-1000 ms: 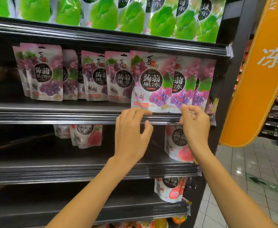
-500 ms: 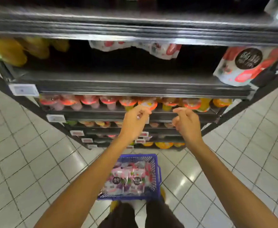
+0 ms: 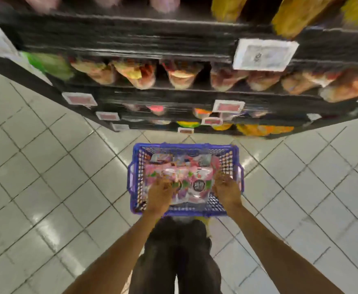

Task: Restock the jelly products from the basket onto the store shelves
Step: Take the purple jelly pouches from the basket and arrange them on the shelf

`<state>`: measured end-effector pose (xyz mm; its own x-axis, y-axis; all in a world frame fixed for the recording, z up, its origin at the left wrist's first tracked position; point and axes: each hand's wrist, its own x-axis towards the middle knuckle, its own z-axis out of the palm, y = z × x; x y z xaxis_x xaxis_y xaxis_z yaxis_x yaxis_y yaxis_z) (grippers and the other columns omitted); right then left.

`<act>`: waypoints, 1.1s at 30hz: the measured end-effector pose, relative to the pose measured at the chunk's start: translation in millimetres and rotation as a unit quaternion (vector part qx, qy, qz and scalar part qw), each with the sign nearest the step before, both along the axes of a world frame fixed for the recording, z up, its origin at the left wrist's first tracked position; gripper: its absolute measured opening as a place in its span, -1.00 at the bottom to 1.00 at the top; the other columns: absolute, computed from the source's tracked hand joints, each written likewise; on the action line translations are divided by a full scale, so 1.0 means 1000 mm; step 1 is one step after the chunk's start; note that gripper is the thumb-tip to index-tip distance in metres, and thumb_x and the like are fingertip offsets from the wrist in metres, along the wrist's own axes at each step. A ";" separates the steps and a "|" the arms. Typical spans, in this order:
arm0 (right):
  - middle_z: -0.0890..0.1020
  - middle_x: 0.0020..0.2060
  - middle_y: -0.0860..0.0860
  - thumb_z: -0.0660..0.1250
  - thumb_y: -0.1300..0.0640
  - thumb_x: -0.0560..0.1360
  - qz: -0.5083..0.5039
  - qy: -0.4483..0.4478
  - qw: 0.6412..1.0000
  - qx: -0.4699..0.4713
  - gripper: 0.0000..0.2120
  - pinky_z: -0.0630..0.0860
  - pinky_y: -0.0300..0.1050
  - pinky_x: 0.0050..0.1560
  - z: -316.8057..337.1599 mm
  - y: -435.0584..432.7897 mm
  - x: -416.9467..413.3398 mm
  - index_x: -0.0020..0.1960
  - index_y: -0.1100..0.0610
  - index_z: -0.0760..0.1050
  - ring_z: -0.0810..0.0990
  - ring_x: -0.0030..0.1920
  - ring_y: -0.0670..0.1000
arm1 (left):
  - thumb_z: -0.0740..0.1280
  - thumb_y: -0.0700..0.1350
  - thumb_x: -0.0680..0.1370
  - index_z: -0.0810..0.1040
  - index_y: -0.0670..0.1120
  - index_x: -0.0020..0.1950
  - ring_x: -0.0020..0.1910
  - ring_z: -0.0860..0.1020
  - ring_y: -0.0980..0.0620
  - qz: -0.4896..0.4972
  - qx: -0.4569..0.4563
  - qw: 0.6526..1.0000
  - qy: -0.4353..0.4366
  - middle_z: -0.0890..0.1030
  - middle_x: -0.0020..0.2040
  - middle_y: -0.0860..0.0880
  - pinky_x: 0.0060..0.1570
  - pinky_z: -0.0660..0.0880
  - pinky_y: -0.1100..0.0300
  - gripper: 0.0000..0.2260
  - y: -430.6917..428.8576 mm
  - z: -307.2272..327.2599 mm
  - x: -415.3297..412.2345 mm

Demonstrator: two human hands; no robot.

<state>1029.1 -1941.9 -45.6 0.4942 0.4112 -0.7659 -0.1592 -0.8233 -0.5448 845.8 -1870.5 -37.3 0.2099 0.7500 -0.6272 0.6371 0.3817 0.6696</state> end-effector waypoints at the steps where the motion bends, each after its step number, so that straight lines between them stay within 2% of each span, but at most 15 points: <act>1: 0.41 -0.40 0.09 0.10 0.37 0.65 0.005 -0.023 1.000 -0.004 -0.82 0.40 -0.36 -0.45 -0.031 -0.002 -0.001 -0.07 0.19 0.37 0.44 -0.53 -0.18 | 0.32 -0.05 0.47 0.61 -0.38 -0.17 -0.23 0.54 -0.02 0.002 -0.013 0.999 0.030 0.64 -0.20 -0.30 -0.20 0.30 0.14 -0.65 -0.003 -0.026 -0.004; 3: 0.49 -0.48 -0.06 0.26 0.38 0.57 0.020 -0.007 0.999 -0.041 -0.84 0.41 -0.40 -0.47 -0.075 -0.001 -0.001 -0.06 0.14 0.39 0.51 -0.52 -0.20 | 0.38 -0.25 0.52 0.66 -0.33 -0.03 -0.03 0.63 -0.20 0.013 -0.038 0.996 0.085 0.68 -0.02 -0.30 -0.20 0.29 0.23 -0.86 -0.008 -0.076 -0.014; 4: 0.50 -0.55 -0.06 0.42 0.37 0.39 0.016 0.006 0.999 -0.051 -0.74 0.40 -0.43 -0.48 -0.101 -0.002 -0.001 -0.11 0.16 0.37 0.51 -0.54 -0.22 | 0.40 -0.28 0.51 0.66 -0.32 0.00 0.03 0.62 -0.24 0.016 -0.047 0.993 0.109 0.67 0.02 -0.30 -0.20 0.29 0.26 -0.87 -0.010 -0.100 -0.019; 6: 0.42 -0.63 -0.06 0.47 0.34 0.01 -0.020 -0.001 0.998 -0.061 -0.55 0.33 -0.43 -0.55 -0.148 -0.006 0.002 -0.24 0.16 0.29 0.44 -0.59 -0.18 | 0.46 -0.24 0.47 0.60 -0.34 0.12 0.16 0.57 -0.27 0.026 -0.060 0.987 0.150 0.62 0.14 -0.32 0.04 0.39 0.14 -0.73 -0.012 -0.146 -0.027; 8: 0.51 -0.42 0.07 0.35 0.52 0.35 0.022 -0.008 0.991 -0.132 -0.73 0.41 -0.29 -0.34 -0.197 -0.011 -0.002 -0.22 0.19 0.39 0.55 -0.27 0.04 | 0.51 -0.16 0.44 0.41 -0.35 0.36 0.34 0.44 -0.27 0.021 -0.062 0.976 0.208 0.47 0.33 -0.33 0.30 0.31 -0.01 -0.42 -0.012 -0.185 -0.033; 9: 0.57 -0.24 0.18 0.34 0.39 0.50 -0.049 -0.001 0.988 -0.148 -0.92 0.46 -0.17 -0.19 -0.217 -0.016 -0.005 -0.12 0.25 0.49 0.56 -0.11 0.13 | 0.52 -0.11 0.43 0.29 -0.35 0.44 0.40 0.38 -0.26 0.020 -0.065 0.970 0.234 0.40 0.40 -0.32 0.36 0.26 -0.02 -0.30 -0.011 -0.199 -0.035; 11: 0.61 0.04 0.27 0.43 0.25 0.49 -0.035 -0.002 0.985 -0.171 -0.71 0.57 -0.07 -0.09 -0.254 -0.027 -0.008 0.16 0.35 0.53 0.58 -0.03 0.18 | 0.52 -0.05 0.43 0.18 -0.32 0.49 0.37 0.44 -0.14 0.047 -0.100 0.959 0.259 0.43 0.37 -0.28 0.34 0.33 0.11 -0.20 -0.008 -0.227 -0.039; 13: 0.63 0.10 0.30 0.51 0.18 0.44 -0.008 0.011 0.984 -0.180 -0.58 0.55 -0.10 -0.20 -0.276 -0.034 -0.012 0.21 0.37 0.52 0.62 -0.05 0.17 | 0.50 -0.01 0.47 0.17 -0.29 0.52 0.19 0.60 0.08 0.068 -0.146 0.957 0.242 0.53 0.23 -0.20 0.17 0.48 0.31 -0.21 -0.008 -0.245 -0.038; 15: 0.67 0.04 0.24 0.57 0.02 0.38 0.029 0.006 0.974 -0.223 -0.48 0.50 -0.10 -0.12 -0.289 -0.038 -0.016 0.18 0.32 0.55 0.66 0.02 0.17 | 0.52 0.11 0.41 0.08 -0.26 0.54 0.39 0.44 -0.11 0.052 -0.183 0.942 0.275 0.37 0.41 -0.23 0.34 0.42 0.07 -0.07 -0.007 -0.259 -0.037; 17: 0.68 0.03 0.19 0.60 -0.02 0.32 0.038 -0.007 0.973 -0.229 -0.41 0.51 -0.11 -0.07 -0.299 -0.043 -0.019 0.19 0.29 0.52 0.66 0.04 0.15 | 0.58 0.17 0.31 0.13 -0.27 0.50 0.42 0.36 -0.24 0.057 -0.191 0.931 0.307 0.34 0.43 -0.27 0.36 0.41 -0.09 0.01 -0.007 -0.269 -0.039; 21: 0.70 -0.09 0.15 0.60 0.03 0.31 0.058 -0.014 0.973 -0.224 -0.54 0.59 -0.06 -0.07 -0.308 -0.052 -0.014 0.07 0.27 0.59 0.67 -0.12 0.11 | 0.63 0.06 0.26 0.47 -0.22 0.29 0.12 0.61 -0.10 0.077 -0.174 0.944 0.270 0.63 0.16 -0.16 0.09 0.61 0.04 -0.28 -0.010 -0.274 -0.041; 23: 0.72 -0.17 0.14 0.56 -0.02 0.37 0.088 0.001 0.972 -0.218 -0.64 0.61 -0.01 0.01 -0.306 -0.054 -0.010 -0.04 0.25 0.65 0.66 -0.19 0.08 | 0.62 0.10 0.27 0.46 -0.24 0.29 0.11 0.60 -0.09 0.087 -0.175 0.944 0.267 0.62 0.15 -0.16 0.08 0.60 0.06 -0.26 -0.011 -0.267 -0.038; 26: 0.72 -0.14 0.13 0.53 -0.05 0.40 0.126 -0.007 0.974 -0.188 -0.63 0.60 -0.03 -0.04 -0.294 -0.056 -0.010 0.03 0.20 0.61 0.67 -0.11 0.13 | 0.57 0.14 0.32 0.49 -0.26 0.26 0.14 0.59 -0.11 0.094 -0.183 0.940 0.271 0.62 0.15 -0.17 0.11 0.58 0.09 -0.31 -0.010 -0.252 -0.031; 30: 0.69 -0.32 0.04 0.49 0.21 0.46 0.009 0.037 0.997 -0.071 -0.71 0.51 -0.21 -0.44 -0.248 -0.056 -0.011 0.13 0.22 0.52 0.62 -0.44 -0.05 | 0.62 -0.06 0.31 0.62 -0.20 0.03 0.00 0.65 -0.10 0.133 -0.224 0.948 0.182 0.68 0.00 -0.14 0.09 0.60 0.01 -0.60 -0.001 -0.209 -0.032; 33: 0.66 -0.42 -0.07 0.46 0.26 0.46 -0.099 0.082 0.992 0.015 -0.72 0.50 -0.20 -0.44 -0.185 -0.051 -0.002 0.15 0.19 0.53 0.61 -0.47 -0.11 | 0.61 -0.10 0.34 0.61 -0.13 -0.11 -0.22 0.61 0.02 0.148 -0.217 0.958 0.116 0.66 -0.14 -0.09 -0.20 0.56 0.17 -0.74 0.013 -0.147 -0.031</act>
